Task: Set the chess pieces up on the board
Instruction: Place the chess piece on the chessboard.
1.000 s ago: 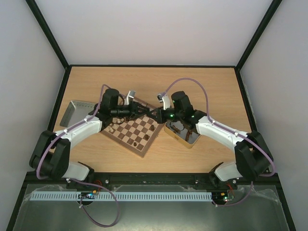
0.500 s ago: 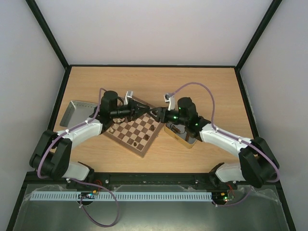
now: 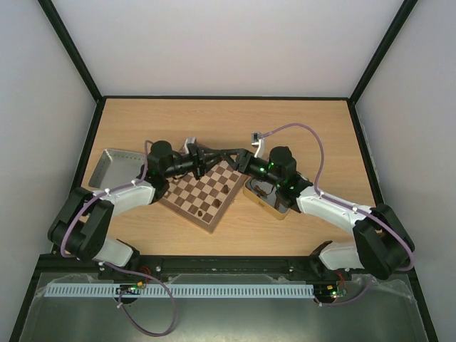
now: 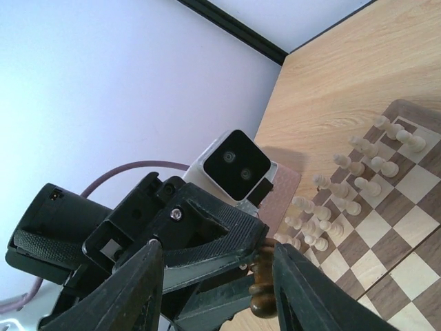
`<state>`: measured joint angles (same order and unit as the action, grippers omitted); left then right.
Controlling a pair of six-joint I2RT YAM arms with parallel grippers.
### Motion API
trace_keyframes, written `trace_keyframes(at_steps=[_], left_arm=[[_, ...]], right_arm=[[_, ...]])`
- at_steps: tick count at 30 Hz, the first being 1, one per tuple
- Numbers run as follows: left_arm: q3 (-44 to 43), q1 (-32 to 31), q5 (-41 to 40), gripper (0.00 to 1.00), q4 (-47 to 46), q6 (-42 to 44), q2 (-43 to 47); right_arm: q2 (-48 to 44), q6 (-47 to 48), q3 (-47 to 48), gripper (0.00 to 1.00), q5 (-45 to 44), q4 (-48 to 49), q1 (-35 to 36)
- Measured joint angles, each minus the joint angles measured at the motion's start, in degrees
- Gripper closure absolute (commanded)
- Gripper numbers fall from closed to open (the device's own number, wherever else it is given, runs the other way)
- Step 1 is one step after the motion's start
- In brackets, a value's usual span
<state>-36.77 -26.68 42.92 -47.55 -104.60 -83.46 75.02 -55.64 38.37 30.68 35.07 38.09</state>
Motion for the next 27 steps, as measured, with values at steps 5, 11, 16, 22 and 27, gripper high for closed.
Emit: trace_keyframes(at_steps=[5, 11, 16, 22, 27], left_arm=[[0.8, -0.5, -1.0, 0.88, -3.5, -4.9, -0.7], [1.2, -0.7, -2.2, 0.88, -5.2, -7.3, -0.7], [1.3, -0.7, -2.9, 0.89, -6.4, -8.8, -0.9], [1.3, -0.7, -3.1, 0.89, -7.3, -9.5, -1.4], [1.5, -0.7, -3.3, 0.87, -7.5, -9.7, -1.5]], right_arm=[[0.2, -1.0, 0.0, 0.61, -0.7, 0.2, 0.2], [0.2, -1.2, 0.0, 0.68, -2.8, -0.7, 0.2], [0.2, -1.2, -0.2, 0.68, -3.3, -1.5, 0.6], [0.2, -1.2, -0.4, 0.84, -3.2, -1.8, 1.1], [0.6, -1.3, -0.4, 0.94, -3.4, -2.1, 1.1]])
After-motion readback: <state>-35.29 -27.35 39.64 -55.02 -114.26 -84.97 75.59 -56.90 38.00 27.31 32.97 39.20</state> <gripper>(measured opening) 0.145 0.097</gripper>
